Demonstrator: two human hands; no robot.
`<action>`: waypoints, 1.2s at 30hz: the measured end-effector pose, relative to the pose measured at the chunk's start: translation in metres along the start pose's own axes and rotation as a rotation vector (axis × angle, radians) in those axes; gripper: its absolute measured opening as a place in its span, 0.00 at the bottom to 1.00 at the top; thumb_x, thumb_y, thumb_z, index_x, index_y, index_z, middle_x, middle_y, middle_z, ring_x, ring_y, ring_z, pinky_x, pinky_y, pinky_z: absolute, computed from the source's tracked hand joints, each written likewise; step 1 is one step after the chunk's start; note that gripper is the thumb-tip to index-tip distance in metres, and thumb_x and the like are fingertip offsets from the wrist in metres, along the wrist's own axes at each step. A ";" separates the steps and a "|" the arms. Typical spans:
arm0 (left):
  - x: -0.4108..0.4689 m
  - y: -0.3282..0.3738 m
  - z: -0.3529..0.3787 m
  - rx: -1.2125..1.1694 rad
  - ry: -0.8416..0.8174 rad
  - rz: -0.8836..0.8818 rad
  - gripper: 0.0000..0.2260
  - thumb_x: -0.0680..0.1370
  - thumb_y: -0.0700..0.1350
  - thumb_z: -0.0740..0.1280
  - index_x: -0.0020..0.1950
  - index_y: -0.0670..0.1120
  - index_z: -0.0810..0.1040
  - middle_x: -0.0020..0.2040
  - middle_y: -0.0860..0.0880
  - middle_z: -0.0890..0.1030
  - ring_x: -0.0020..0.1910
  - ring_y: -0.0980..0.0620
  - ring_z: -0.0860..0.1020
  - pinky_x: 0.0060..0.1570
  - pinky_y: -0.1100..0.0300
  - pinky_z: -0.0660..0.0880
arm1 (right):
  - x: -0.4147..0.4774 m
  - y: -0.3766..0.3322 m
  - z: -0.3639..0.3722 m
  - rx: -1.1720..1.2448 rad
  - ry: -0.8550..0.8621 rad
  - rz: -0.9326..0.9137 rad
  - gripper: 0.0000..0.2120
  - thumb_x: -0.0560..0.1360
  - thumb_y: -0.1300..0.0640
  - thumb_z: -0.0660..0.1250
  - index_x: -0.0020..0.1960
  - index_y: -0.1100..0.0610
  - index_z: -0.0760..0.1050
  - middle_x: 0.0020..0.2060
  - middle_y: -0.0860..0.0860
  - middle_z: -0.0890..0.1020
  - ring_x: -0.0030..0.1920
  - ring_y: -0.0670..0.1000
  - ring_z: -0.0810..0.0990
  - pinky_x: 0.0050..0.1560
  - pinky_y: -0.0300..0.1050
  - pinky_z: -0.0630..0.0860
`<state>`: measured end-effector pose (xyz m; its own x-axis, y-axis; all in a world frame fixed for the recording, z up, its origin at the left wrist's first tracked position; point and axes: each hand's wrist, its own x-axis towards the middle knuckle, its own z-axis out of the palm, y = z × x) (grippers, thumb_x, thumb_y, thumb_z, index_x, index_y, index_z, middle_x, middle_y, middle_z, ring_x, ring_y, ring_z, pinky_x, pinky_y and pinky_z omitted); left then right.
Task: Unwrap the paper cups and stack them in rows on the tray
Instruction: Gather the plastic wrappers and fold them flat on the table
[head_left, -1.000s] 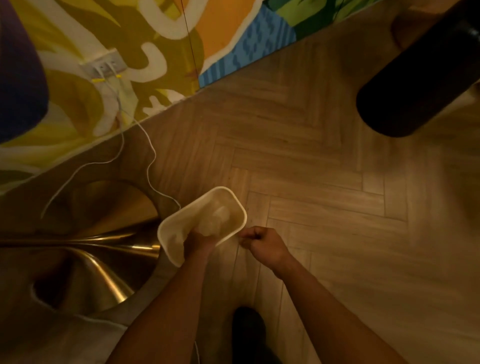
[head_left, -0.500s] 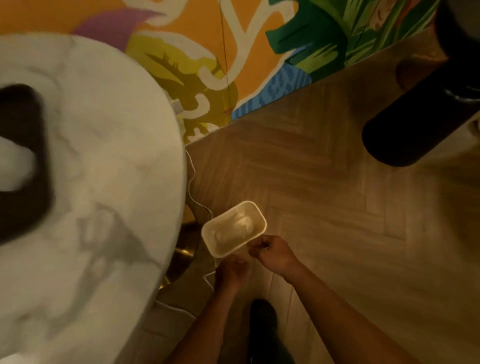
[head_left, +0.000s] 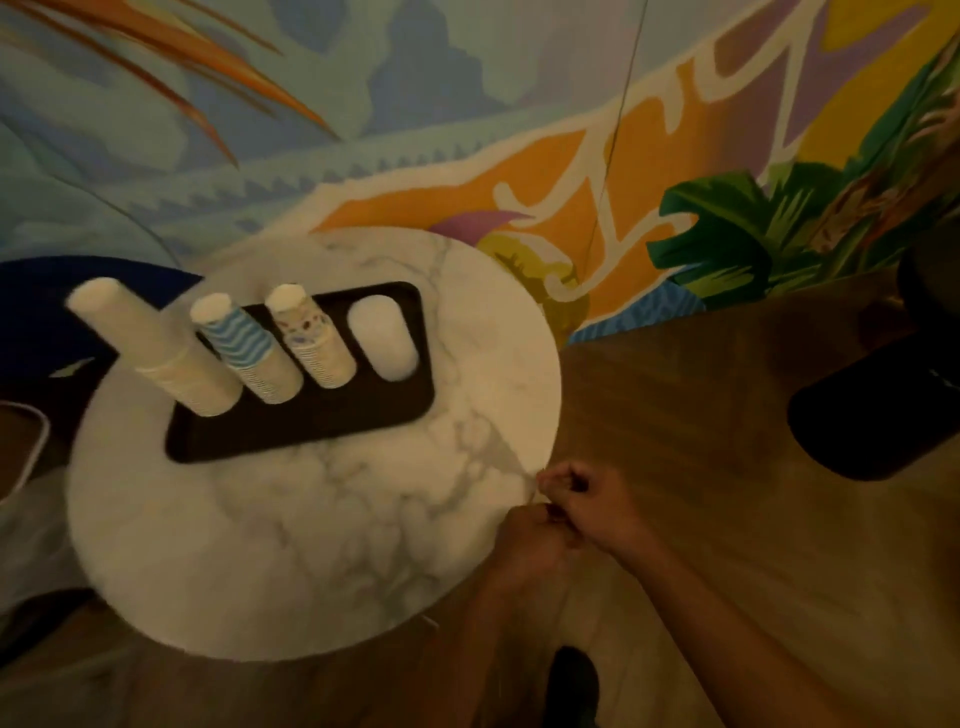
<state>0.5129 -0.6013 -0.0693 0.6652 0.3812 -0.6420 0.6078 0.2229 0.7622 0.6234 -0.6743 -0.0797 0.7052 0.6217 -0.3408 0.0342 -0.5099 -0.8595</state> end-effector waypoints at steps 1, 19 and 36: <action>-0.015 0.003 -0.017 -0.001 0.007 0.012 0.08 0.75 0.43 0.70 0.52 0.45 0.87 0.45 0.46 0.85 0.43 0.49 0.82 0.49 0.52 0.80 | -0.009 -0.012 0.009 -0.007 -0.010 -0.017 0.06 0.71 0.46 0.72 0.47 0.42 0.85 0.40 0.45 0.87 0.39 0.48 0.87 0.41 0.51 0.83; -0.225 -0.100 -0.336 -0.189 0.465 -0.015 0.04 0.76 0.44 0.71 0.48 0.49 0.86 0.44 0.51 0.88 0.44 0.53 0.85 0.46 0.58 0.78 | -0.134 -0.212 0.271 -0.201 -0.470 -0.276 0.04 0.77 0.55 0.72 0.48 0.48 0.86 0.40 0.43 0.86 0.38 0.44 0.85 0.35 0.34 0.75; -0.248 -0.236 -0.523 -0.120 0.998 -0.166 0.09 0.77 0.38 0.72 0.57 0.42 0.84 0.39 0.46 0.82 0.35 0.48 0.79 0.41 0.47 0.79 | -0.061 -0.302 0.434 -0.541 -0.865 -0.466 0.03 0.78 0.53 0.72 0.49 0.48 0.85 0.46 0.42 0.85 0.46 0.43 0.83 0.47 0.37 0.76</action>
<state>-0.0225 -0.2789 -0.0460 -0.1224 0.8996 -0.4192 0.5756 0.4084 0.7084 0.2625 -0.3005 0.0358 -0.1786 0.9158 -0.3599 0.6180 -0.1802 -0.7652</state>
